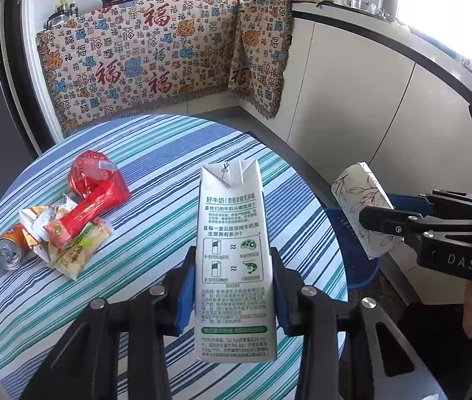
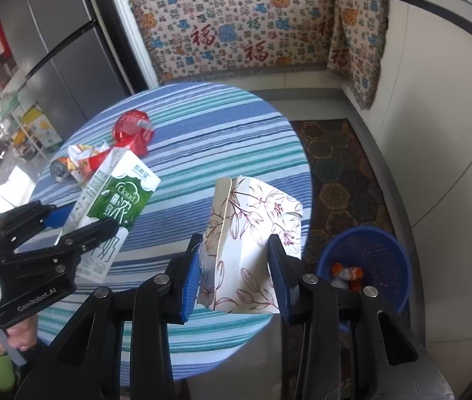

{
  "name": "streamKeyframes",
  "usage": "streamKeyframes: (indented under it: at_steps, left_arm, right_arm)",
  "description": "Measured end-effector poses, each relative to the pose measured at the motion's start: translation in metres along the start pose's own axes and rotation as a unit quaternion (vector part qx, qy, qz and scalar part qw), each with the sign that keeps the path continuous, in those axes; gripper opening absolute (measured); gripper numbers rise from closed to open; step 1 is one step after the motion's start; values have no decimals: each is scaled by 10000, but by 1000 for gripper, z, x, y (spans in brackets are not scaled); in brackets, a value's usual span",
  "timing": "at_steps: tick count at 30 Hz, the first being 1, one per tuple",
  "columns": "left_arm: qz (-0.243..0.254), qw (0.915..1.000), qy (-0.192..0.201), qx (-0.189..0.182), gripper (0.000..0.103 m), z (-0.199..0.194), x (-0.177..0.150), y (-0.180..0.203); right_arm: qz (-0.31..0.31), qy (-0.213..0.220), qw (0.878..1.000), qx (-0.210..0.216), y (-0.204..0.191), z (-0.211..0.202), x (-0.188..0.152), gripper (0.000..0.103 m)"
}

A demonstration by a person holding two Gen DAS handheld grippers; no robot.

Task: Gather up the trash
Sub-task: 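Carry the milk carton and tissue box over the blue wastebasket, then open both tools to drop the carton and tissue box into the wastebasket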

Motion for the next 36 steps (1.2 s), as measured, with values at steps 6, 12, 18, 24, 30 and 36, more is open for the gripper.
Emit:
streamKeyframes:
  at_steps: [6, 12, 18, 24, 30, 36]
  left_arm:
    - [168, 9992, -15, -370, 40, 12, 20, 39]
    - [459, 9940, -222, -965, 40, 51, 43, 104]
    - [537, 9849, -627, -1518, 40, 113, 62, 154]
    - [533, 9812, -955, -1593, 40, 174, 73, 189]
    - [681, 9799, -1098, -1522, 40, 214, 78, 213]
    - [769, 9804, -1259, -1308, 41, 248, 75, 225]
  right_arm:
    - [465, 44, 9987, -216, 57, -8, -5, 39]
    - [1273, 25, 9911, -382, 139, -6, -18, 39]
    - [1988, -104, 9797, -251, 207, 11, -33, 39]
    - [2503, -231, 9679, -11, 254, 34, -40, 39]
    - [2890, -332, 9566, 145, 288, 56, -48, 40]
    - [3250, -307, 9447, 303, 309, 67, -55, 45]
Point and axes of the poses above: each gripper's, at about its wrist camera, not at the fingertips, and z roughly the way its jaws point, y to its right, x to its top, the point moved 3 cm from there along z, roughly the way its jaws point, and after that the axes turned 8 degrees about -y, right-handed, at the moved point
